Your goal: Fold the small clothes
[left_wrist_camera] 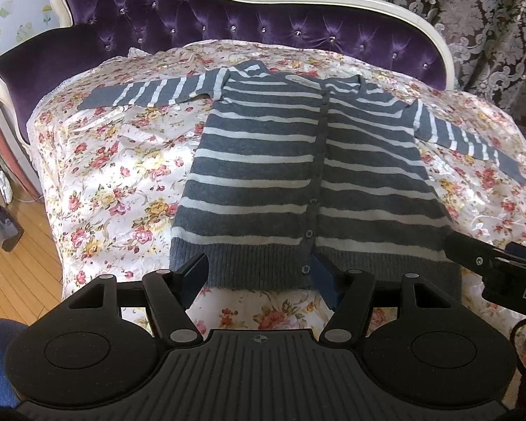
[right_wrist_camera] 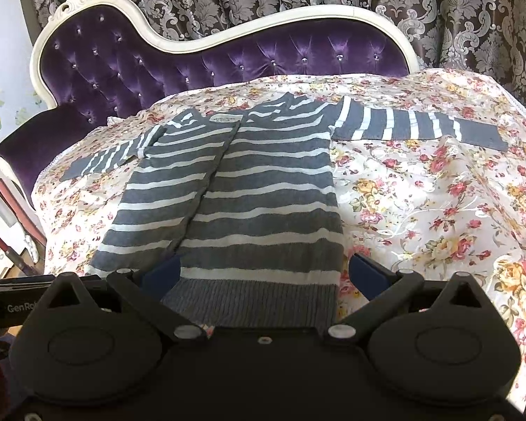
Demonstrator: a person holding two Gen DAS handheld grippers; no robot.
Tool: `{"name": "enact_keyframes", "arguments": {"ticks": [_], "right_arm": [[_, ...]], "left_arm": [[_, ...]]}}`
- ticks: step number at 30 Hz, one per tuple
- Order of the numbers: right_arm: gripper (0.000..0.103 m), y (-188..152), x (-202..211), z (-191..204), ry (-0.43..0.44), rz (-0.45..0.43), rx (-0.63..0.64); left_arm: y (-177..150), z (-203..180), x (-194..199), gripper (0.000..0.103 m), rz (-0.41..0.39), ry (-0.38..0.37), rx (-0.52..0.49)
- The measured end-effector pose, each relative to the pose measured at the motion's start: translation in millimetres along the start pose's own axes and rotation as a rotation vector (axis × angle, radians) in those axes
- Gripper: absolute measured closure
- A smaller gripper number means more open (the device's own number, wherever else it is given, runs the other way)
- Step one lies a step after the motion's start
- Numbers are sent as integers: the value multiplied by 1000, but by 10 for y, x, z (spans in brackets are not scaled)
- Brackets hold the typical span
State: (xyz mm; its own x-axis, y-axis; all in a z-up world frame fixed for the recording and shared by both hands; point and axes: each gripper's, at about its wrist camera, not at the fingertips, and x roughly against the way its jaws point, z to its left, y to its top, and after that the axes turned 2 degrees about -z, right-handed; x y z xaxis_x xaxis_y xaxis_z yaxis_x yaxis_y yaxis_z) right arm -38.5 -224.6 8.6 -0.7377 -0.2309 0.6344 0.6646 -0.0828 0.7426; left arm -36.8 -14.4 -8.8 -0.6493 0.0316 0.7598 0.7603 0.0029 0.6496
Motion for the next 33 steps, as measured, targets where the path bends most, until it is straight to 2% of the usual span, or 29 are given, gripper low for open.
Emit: {"name": "enact_keyframes", "arguments": {"ticks": [20, 25, 31, 33], "right_arm": [[1, -45, 61, 24, 10, -9, 12], [1, -15, 37, 6, 19, -29, 7], [1, 97, -55, -104, 53, -65, -6], [1, 168, -101, -179, 83, -72, -26]], "left_arm": [[-29, 41, 31, 40, -6, -28, 15], [3, 124, -37, 40, -9, -99, 55], [142, 267, -175, 40, -17, -251, 151], [233, 256, -222, 40, -36, -256, 135]]}}
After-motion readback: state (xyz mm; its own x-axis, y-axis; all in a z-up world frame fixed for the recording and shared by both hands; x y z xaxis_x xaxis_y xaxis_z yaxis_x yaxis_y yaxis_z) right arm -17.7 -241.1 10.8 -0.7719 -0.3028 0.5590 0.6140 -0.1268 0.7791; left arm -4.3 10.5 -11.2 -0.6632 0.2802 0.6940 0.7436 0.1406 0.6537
